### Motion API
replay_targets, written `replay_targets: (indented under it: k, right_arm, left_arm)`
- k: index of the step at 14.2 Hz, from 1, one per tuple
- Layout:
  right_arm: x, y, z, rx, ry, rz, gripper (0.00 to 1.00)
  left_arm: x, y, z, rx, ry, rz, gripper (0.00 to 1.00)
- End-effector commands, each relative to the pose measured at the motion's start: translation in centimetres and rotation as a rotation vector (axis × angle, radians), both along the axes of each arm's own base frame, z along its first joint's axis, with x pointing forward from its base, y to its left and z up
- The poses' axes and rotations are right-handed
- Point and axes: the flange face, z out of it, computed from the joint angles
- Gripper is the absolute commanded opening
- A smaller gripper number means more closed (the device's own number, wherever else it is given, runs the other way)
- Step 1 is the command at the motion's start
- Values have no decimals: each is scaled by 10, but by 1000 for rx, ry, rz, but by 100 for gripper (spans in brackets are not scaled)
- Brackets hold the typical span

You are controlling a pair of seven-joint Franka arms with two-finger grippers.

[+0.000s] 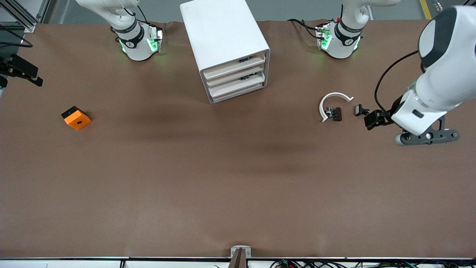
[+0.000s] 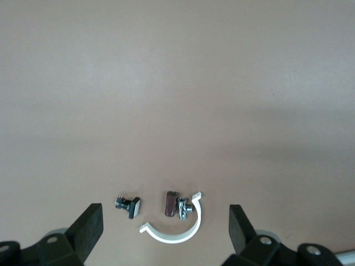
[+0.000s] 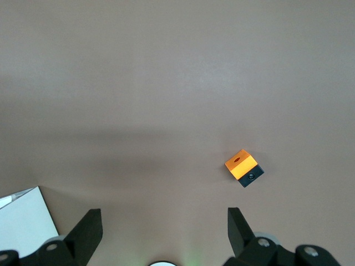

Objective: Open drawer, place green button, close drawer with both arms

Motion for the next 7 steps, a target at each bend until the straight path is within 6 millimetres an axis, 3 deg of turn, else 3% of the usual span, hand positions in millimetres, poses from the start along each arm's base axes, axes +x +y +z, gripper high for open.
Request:
replay_targets:
  k: [1, 4, 7]
  right_arm:
    - [-10, -9, 5, 0, -1, -70, 100]
    - [-12, -1, 7, 12, 3, -190, 100]
    - [-14, 0, 10, 20, -6, -187, 100]
  left_arm:
    - [-27, 6, 26, 12, 8, -19, 100]
    - [-53, 23, 38, 10, -3, -6, 100]
    - [-81, 34, 46, 16, -9, -37, 100]
